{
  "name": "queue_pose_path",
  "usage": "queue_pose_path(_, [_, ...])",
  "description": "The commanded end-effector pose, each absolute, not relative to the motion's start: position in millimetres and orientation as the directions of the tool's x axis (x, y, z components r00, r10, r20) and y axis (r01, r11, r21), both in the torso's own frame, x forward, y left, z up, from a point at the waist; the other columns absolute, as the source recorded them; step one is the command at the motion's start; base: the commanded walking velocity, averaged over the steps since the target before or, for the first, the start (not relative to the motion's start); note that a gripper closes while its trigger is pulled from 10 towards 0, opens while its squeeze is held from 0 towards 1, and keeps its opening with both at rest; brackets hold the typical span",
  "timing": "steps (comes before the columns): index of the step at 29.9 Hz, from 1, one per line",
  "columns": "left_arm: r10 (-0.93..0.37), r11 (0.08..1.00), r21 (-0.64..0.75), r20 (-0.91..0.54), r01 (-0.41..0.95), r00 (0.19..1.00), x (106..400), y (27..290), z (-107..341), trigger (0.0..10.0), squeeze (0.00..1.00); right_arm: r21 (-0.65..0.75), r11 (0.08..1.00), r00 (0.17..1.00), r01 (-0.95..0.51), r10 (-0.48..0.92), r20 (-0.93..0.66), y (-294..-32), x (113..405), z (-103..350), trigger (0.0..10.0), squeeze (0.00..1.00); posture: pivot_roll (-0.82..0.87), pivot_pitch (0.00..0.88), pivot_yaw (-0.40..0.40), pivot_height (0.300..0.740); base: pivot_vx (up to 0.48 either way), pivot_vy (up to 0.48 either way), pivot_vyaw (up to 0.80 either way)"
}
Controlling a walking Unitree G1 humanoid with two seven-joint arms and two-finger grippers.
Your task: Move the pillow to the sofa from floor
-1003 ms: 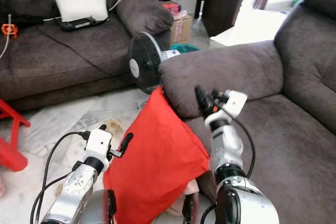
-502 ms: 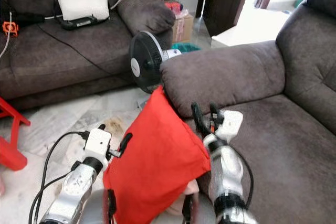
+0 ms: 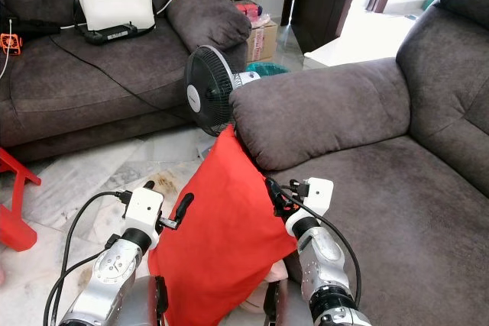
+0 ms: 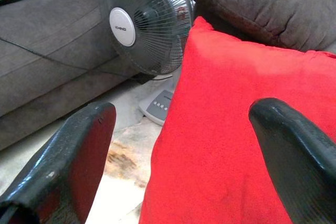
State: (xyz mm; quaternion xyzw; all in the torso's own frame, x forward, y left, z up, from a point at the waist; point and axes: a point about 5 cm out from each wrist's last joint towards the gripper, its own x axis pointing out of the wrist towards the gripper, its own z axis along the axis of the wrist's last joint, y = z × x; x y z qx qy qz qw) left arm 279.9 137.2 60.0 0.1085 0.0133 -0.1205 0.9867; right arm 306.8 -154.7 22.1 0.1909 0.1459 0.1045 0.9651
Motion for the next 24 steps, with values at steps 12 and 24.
queue_pose_path(12, [-0.242,0.942,0.225,-0.053,0.248,0.969,280,136,60,10.0,0.00,0.364,0.929,0.865,0.073,0.123,-0.487,-184,282,-14,10.0,0.00,0.16,0.015,-0.089,0.571,0.000,0.000,0.00])
queue_pose_path(24, [-0.248,0.941,0.221,-0.065,0.257,0.966,279,135,57,10.0,0.00,0.442,0.895,0.855,0.062,0.181,-0.486,-190,273,-19,10.0,0.00,0.15,0.020,-0.087,0.571,0.000,0.000,0.00])
